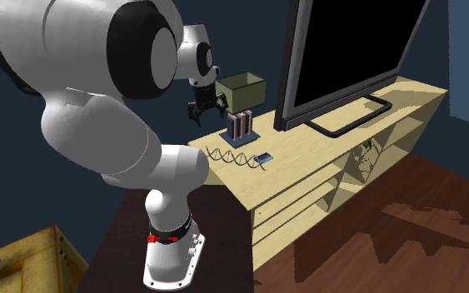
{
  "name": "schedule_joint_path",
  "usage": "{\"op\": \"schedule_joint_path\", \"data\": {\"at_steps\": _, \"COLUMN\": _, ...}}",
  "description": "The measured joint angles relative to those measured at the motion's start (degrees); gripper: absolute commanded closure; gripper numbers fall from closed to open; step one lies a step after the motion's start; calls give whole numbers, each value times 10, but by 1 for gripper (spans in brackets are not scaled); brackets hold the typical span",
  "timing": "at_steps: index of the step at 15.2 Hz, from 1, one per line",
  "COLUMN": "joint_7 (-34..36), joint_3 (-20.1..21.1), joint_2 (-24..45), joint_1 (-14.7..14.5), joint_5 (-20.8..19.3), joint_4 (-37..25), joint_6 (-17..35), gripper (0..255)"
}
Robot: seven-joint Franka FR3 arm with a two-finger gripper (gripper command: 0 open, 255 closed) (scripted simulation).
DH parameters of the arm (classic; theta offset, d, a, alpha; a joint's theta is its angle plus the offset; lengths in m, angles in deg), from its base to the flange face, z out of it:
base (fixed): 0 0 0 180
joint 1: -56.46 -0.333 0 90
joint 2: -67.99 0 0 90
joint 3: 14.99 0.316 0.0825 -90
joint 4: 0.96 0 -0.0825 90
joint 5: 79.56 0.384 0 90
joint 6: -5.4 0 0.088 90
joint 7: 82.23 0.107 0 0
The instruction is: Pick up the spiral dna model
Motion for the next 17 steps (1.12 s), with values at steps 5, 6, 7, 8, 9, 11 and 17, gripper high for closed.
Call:
{"op": "schedule_joint_path", "data": {"at_steps": 5, "joint_7": -84, "joint_3": -50, "joint_2": 100, "joint_1": 8, "joint_5": -43, "joint_4": 14, "joint_6": 114, "gripper": 0}}
{"op": "schedule_joint_path", "data": {"at_steps": 6, "joint_7": -97, "joint_3": -58, "joint_2": 122, "joint_1": 8, "joint_5": -50, "joint_4": 18, "joint_6": 141, "gripper": 0}}
{"op": "schedule_joint_path", "data": {"at_steps": 7, "joint_7": -115, "joint_3": -67, "joint_2": 144, "joint_1": 10, "joint_5": -56, "joint_4": 14, "joint_6": 159, "gripper": 0}}
{"op": "schedule_joint_path", "data": {"at_steps": 8, "joint_7": -134, "joint_3": -77, "joint_2": 170, "joint_1": 10, "joint_5": -60, "joint_4": 8, "joint_6": 180, "gripper": 0}}
{"op": "schedule_joint_path", "data": {"at_steps": 9, "joint_7": -148, "joint_3": -85, "joint_2": 201, "joint_1": 8, "joint_5": -63, "joint_4": 4, "joint_6": 208, "gripper": 0}}
{"op": "schedule_joint_path", "data": {"at_steps": 11, "joint_7": -189, "joint_3": -103, "joint_2": 252, "joint_1": 10, "joint_5": -65, "joint_4": -10, "joint_6": 248, "gripper": 0}}
{"op": "schedule_joint_path", "data": {"at_steps": 17, "joint_7": -243, "joint_3": -119, "joint_2": 353, "joint_1": 11, "joint_5": -56, "joint_4": -24, "joint_6": 346, "gripper": 0}}
